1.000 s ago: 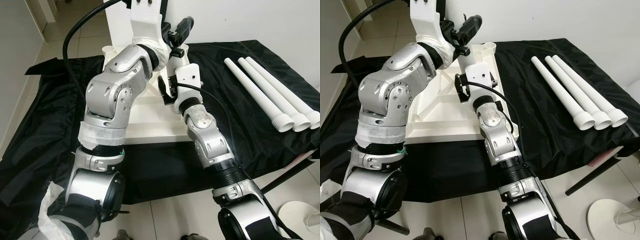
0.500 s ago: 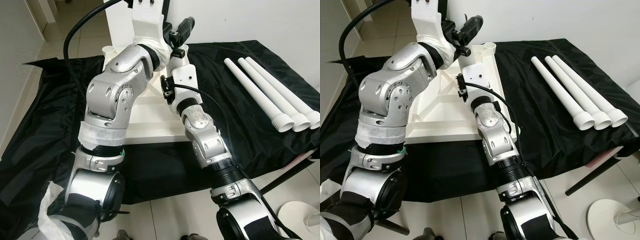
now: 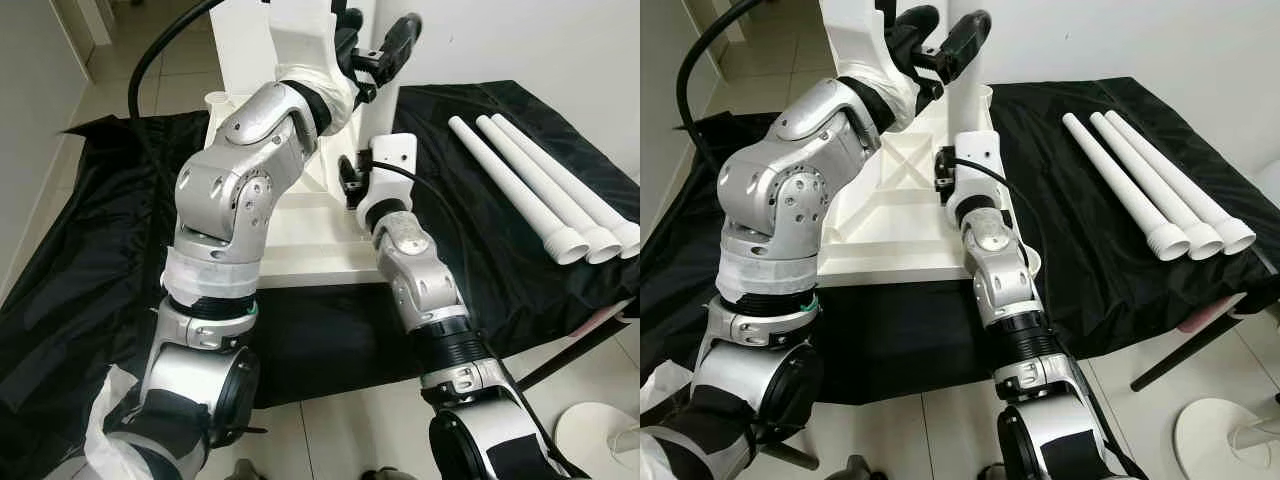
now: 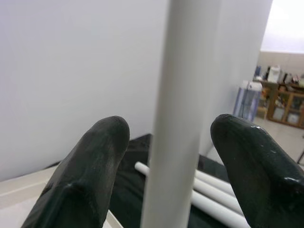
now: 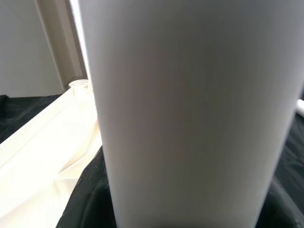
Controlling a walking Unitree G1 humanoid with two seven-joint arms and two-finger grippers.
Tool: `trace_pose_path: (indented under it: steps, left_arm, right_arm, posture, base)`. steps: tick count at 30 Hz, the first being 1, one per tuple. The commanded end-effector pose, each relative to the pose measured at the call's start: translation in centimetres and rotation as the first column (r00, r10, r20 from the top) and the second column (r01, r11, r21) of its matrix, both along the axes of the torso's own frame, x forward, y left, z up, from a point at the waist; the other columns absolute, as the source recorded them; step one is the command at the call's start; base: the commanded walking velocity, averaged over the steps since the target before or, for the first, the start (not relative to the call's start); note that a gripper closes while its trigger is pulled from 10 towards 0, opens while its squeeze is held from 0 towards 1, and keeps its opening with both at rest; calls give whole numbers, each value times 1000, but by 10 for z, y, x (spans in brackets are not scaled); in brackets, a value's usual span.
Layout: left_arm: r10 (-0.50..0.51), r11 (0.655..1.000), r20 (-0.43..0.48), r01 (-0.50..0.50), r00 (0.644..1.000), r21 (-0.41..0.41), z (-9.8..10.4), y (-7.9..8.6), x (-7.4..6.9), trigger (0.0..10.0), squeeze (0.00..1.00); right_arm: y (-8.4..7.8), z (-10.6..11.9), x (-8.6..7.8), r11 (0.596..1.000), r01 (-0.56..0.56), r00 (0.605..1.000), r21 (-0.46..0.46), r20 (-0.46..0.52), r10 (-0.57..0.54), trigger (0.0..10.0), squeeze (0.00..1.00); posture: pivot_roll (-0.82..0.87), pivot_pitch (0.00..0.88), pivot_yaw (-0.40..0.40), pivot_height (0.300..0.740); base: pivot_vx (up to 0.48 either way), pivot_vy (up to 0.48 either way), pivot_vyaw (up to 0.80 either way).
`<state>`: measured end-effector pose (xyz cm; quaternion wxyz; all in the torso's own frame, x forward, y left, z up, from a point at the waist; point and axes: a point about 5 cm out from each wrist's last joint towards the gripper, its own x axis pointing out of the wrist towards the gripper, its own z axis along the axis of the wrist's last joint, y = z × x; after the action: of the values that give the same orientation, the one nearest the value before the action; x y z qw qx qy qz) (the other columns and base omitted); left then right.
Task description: Building children table
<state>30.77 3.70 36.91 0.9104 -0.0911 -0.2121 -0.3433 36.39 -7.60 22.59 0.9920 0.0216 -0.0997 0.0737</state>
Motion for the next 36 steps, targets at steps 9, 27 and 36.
trace_pose_path:
  steps: [9, 27, 36]
  left_arm:
    - [38, 999, -45, -37, 998, 20, -39, 17, 0, 10000, 0]
    - [-25, 964, -69, 42, 997, 263, -125, 9, -22, 10000, 0]
    - [-123, 935, -34, 127, 992, 330, -147, 6, -38, 10000, 0]
  right_arm:
    - [-37, 2, 4, 997, 81, 997, 12, 6, -81, 10000, 0]
    - [-67, -24, -26, 999, -11, 996, -51, 92, 15, 10000, 0]
    - [-70, -36, -33, 991, -39, 996, -127, 79, 50, 10000, 0]
  posture:
    - [-52, 54, 36, 740]
    - [-66, 83, 47, 740]
    - [-69, 91, 55, 740]
  base:
    - [0, 0, 0]
    - [0, 0, 0]
    - [0, 0, 0]
